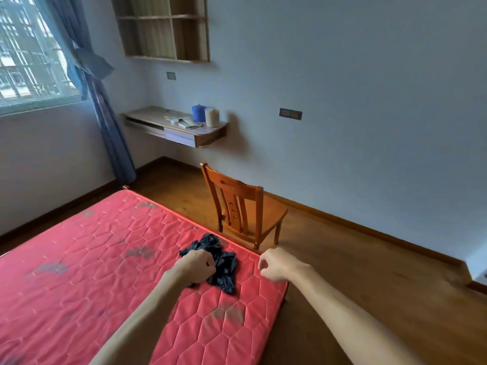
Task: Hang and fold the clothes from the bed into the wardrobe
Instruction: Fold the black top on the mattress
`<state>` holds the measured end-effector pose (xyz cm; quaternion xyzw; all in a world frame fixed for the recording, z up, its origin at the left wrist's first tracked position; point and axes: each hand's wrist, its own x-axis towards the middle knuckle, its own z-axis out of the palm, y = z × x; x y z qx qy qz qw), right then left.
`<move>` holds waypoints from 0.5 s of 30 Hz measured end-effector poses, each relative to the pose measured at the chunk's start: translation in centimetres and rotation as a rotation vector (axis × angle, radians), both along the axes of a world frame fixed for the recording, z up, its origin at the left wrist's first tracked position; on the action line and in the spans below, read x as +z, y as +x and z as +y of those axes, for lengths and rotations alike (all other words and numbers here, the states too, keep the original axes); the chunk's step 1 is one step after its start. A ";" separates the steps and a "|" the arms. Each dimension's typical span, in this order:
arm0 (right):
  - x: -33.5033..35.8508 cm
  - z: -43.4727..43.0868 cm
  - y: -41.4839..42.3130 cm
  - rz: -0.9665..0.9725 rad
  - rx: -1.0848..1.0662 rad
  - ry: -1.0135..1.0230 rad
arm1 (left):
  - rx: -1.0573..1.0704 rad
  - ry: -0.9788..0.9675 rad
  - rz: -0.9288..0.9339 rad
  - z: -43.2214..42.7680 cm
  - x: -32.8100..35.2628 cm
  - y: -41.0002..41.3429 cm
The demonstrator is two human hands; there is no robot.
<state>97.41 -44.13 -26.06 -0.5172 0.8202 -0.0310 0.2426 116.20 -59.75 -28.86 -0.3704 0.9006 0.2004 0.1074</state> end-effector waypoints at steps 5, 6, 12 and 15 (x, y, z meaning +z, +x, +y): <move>0.7 -9.0 -3.2 -0.017 0.017 -0.001 | 0.026 0.019 0.025 -8.6 -0.7 -3.2; 0.6 -10.6 -3.6 -0.018 0.033 0.015 | 0.035 0.025 0.033 -9.9 -1.3 -3.6; -3.4 -19.8 -5.9 -0.022 0.158 0.131 | 0.124 0.112 0.029 -15.5 -5.9 -4.6; -6.1 -24.3 -7.1 -0.012 0.240 0.176 | 0.212 0.126 0.003 -17.8 -9.2 -5.1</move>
